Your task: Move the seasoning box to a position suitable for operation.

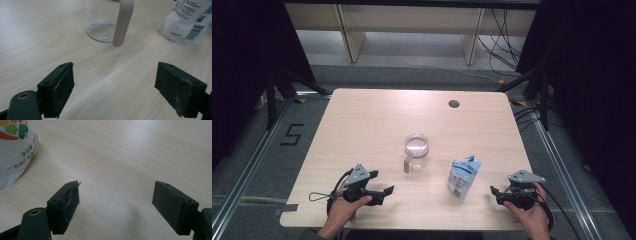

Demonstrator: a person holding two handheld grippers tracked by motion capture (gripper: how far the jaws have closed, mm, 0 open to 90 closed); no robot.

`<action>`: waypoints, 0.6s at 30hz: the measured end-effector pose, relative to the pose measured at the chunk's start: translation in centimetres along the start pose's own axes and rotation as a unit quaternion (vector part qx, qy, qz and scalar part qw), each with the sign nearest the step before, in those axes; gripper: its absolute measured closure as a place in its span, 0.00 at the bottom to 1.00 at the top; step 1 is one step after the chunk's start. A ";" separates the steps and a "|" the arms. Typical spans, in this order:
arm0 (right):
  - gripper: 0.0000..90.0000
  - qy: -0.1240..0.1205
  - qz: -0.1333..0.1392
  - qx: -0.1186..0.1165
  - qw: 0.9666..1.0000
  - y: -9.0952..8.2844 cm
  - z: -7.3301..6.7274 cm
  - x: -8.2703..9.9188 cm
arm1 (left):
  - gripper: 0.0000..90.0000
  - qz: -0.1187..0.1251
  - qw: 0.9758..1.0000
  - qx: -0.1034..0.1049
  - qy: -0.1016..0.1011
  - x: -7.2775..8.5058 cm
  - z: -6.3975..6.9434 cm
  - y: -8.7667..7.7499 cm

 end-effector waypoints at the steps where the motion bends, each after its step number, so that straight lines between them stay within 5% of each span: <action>1: 0.25 0.000 0.000 0.000 1.000 0.0 0.0 0.0 | 0.17 0.000 1.000 0.000 0.000 0.0 0.0 0.0; 14: 0.25 0.007 0.002 -0.006 1.000 -0.2 -0.1 0.0 | 0.17 0.010 1.000 -0.021 0.001 -0.6 0.1 0.0; 18: 0.25 0.006 0.008 -0.003 1.000 -0.1 -0.1 0.0 | 0.17 0.019 1.000 -0.018 -0.013 -1.1 0.6 0.5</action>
Point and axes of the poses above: each handheld gripper's, and its own axes: y roughly forward along the jaws, x roughly out of its underside, z roughly to its right, the point moved 6 cm from there along y, roughly forward along the jaws, and after that the axes turned 3 degrees about x, right-handed, at the moved point
